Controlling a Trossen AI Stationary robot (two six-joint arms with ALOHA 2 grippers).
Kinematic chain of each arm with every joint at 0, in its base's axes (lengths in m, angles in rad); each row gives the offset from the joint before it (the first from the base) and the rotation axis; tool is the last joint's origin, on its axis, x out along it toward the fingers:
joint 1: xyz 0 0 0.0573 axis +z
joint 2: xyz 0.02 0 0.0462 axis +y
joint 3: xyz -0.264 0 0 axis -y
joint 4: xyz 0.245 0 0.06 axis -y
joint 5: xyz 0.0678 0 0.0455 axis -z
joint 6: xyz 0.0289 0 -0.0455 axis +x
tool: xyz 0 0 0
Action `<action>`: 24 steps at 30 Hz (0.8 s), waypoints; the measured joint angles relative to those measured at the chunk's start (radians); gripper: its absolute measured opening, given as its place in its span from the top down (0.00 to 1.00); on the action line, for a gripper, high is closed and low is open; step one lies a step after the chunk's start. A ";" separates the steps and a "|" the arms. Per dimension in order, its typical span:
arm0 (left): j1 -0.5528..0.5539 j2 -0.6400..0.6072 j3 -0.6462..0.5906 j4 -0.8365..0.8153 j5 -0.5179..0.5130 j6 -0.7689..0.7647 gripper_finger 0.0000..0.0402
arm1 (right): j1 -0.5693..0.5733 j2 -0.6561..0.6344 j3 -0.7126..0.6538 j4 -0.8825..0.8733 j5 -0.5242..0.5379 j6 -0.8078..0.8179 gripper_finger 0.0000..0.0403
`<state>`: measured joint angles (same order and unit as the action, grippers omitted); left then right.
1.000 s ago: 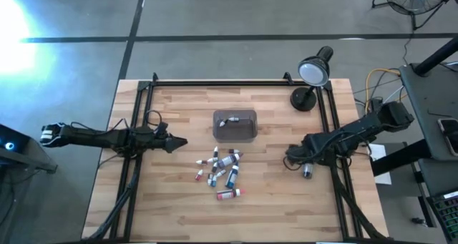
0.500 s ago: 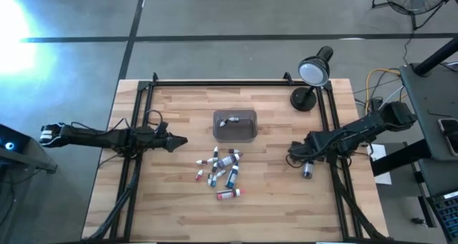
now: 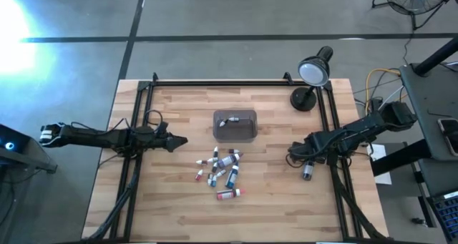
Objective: Pick & Place food coloring
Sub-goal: Put the large black food coloring bottle into the bin
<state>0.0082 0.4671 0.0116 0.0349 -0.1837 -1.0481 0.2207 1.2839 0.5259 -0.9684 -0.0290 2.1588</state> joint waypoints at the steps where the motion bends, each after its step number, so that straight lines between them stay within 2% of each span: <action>1: 0.000 0.000 0.000 0.000 0.000 0.000 0.67 | 0.000 0.000 0.000 0.000 -0.001 0.003 0.62; 11: 0.000 0.000 0.000 0.000 0.002 0.001 0.67 | 0.000 -0.001 0.001 0.013 -0.042 0.023 0.69; 18: 0.000 0.000 0.000 0.001 0.002 0.016 0.67 | 0.001 -0.001 0.001 0.015 -0.056 0.014 0.66; 21: 0.000 0.000 0.000 0.001 0.002 0.017 0.67 | 0.002 0.000 0.008 0.014 -0.030 0.014 0.71; 24: 0.000 0.000 0.000 0.001 0.002 0.017 0.67 | 0.002 0.000 0.031 0.023 0.046 0.018 0.75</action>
<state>0.0082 0.4675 0.0116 0.0359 -0.1814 -1.0309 0.2223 1.2842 0.5571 -0.9450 0.0169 2.1763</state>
